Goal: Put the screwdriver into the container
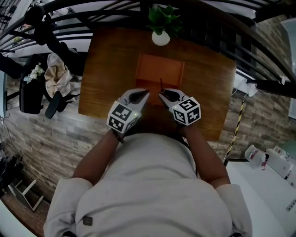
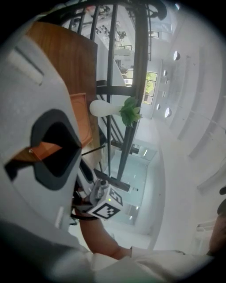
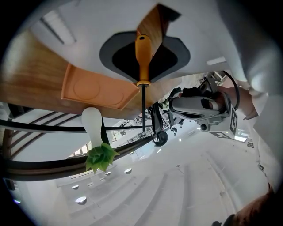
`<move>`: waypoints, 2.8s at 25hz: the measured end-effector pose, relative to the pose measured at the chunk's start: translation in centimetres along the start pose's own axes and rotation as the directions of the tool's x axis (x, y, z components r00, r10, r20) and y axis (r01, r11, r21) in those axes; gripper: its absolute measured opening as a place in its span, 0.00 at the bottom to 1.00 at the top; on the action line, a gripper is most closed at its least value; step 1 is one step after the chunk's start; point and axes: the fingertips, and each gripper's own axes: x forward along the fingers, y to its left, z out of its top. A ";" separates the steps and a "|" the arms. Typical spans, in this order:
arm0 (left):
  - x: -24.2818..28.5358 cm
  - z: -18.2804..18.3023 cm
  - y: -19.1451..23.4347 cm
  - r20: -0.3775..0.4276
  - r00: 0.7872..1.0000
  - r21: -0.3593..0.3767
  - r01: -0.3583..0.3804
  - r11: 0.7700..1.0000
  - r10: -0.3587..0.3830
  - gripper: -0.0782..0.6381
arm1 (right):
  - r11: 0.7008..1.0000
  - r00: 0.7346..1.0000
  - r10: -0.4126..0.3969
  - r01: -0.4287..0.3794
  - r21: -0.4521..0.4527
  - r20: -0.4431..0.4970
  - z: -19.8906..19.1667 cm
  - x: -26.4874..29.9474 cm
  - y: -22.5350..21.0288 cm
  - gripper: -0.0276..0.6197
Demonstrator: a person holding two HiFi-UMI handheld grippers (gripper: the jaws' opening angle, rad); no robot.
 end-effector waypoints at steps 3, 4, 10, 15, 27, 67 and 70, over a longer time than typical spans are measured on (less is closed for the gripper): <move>0.7 -1.7 0.9 -0.027 1.000 -0.030 -0.008 1.000 0.007 0.12 | 1.000 0.999 -0.004 0.004 -0.002 -0.031 -1.2 1.0 -0.7 0.17; 0.8 -2.3 1.1 -0.034 0.999 -0.039 -0.012 0.999 0.010 0.12 | 1.000 0.999 -0.007 0.007 -0.004 -0.042 -1.6 1.3 -1.0 0.17; 1.8 -4.8 2.1 -0.080 0.997 -0.060 -0.012 0.998 0.007 0.12 | 1.000 0.994 -0.018 0.015 -0.023 -0.109 -3.8 2.9 -1.9 0.17; 2.6 -6.1 2.8 -0.101 0.995 -0.077 -0.017 0.997 0.009 0.12 | 0.999 0.987 -0.022 0.016 -0.040 -0.161 -5.3 4.1 -2.5 0.17; 4.2 -8.3 4.1 -0.136 0.991 -0.107 -0.012 0.994 -0.003 0.12 | 0.998 0.960 -0.034 0.019 -0.059 -0.278 -8.7 6.9 -4.3 0.17; 3.7 -10.7 6.0 -0.169 0.986 -0.134 -0.008 0.991 -0.015 0.12 | 0.991 0.884 -0.125 0.093 -0.092 -0.450 -12.0 12.1 -5.5 0.18; 3.6 -10.6 6.0 -0.164 0.986 -0.132 -0.008 0.991 -0.014 0.12 | 0.992 0.889 -0.122 0.089 -0.094 -0.441 -11.7 12.1 -5.3 0.18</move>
